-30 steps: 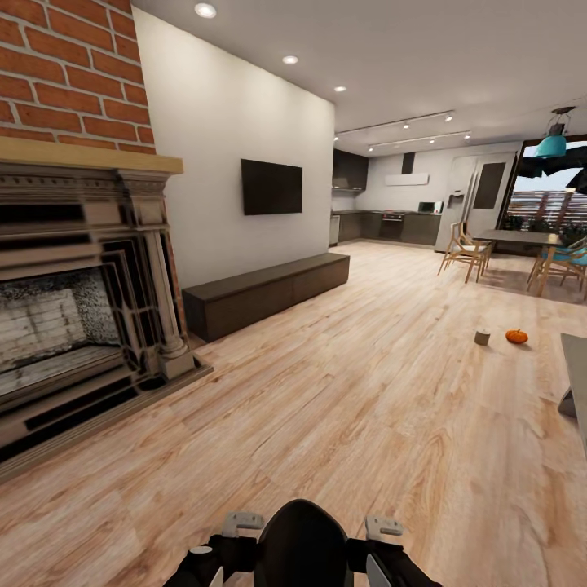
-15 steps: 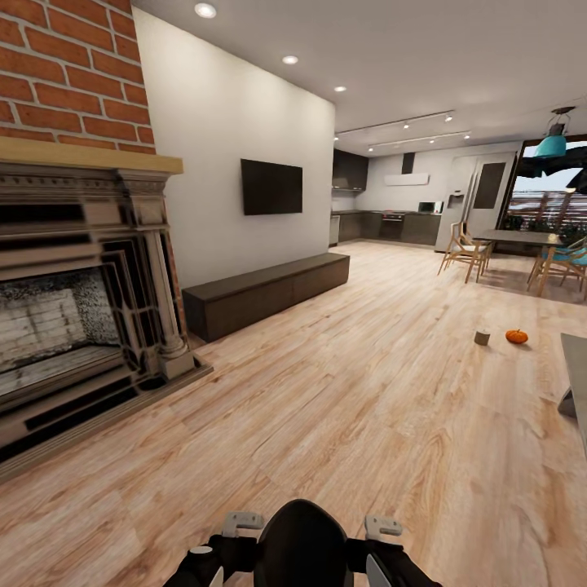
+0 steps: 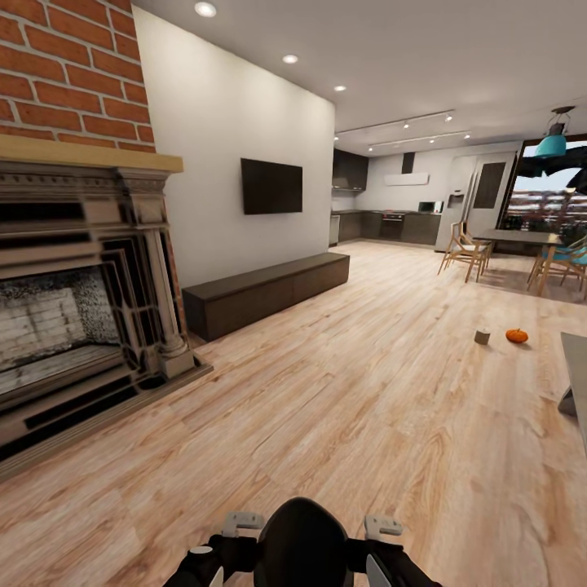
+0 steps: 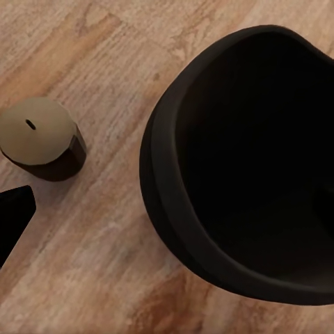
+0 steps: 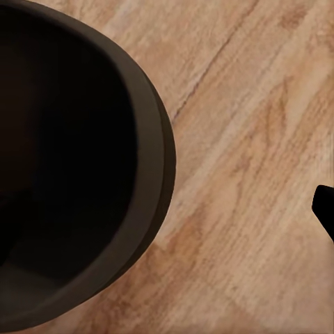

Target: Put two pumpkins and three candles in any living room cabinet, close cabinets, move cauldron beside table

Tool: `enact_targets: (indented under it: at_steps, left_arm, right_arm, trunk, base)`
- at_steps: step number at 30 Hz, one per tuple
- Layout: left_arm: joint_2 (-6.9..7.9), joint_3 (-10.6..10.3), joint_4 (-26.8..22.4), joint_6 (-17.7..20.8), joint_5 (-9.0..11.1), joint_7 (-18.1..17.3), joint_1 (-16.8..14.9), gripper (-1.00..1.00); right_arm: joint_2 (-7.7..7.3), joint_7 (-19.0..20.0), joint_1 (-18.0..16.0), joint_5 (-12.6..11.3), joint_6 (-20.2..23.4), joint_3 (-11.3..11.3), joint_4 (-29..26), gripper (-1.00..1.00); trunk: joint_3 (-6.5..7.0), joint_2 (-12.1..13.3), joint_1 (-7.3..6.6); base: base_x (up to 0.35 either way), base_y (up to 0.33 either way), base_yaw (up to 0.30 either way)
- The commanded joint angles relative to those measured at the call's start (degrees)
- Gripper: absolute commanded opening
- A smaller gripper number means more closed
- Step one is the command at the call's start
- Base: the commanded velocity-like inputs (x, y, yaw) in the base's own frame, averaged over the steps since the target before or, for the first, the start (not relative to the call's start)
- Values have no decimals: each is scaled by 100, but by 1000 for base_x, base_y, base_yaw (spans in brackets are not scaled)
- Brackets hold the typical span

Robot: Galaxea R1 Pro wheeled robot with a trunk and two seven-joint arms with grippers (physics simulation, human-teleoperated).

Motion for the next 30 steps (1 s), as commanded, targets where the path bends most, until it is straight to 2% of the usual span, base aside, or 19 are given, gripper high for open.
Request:
enact_targets:
  at_steps: [1,22,30]
  left_arm:
    - [2,-10,-12,34,25,-2,-1,100]
    - [1,-11,-17,34,25,-6,-1,100]
    - [3,-11,-16,34,25,-6,-1,100]
  right_arm:
    - [0,-32,-1,-59,24,6,-12,100]
    - [1,-32,-1,-59,24,7,-12,100]
    - [1,-29,0,-59,24,6,-12,100]
  trunk:
    - [-25,-44,22]
    - [-402,-886,483]
    - [-402,-886,483]
  base:
    - [0,0,0]
    - [0,0,0]
    - [0,0,0]
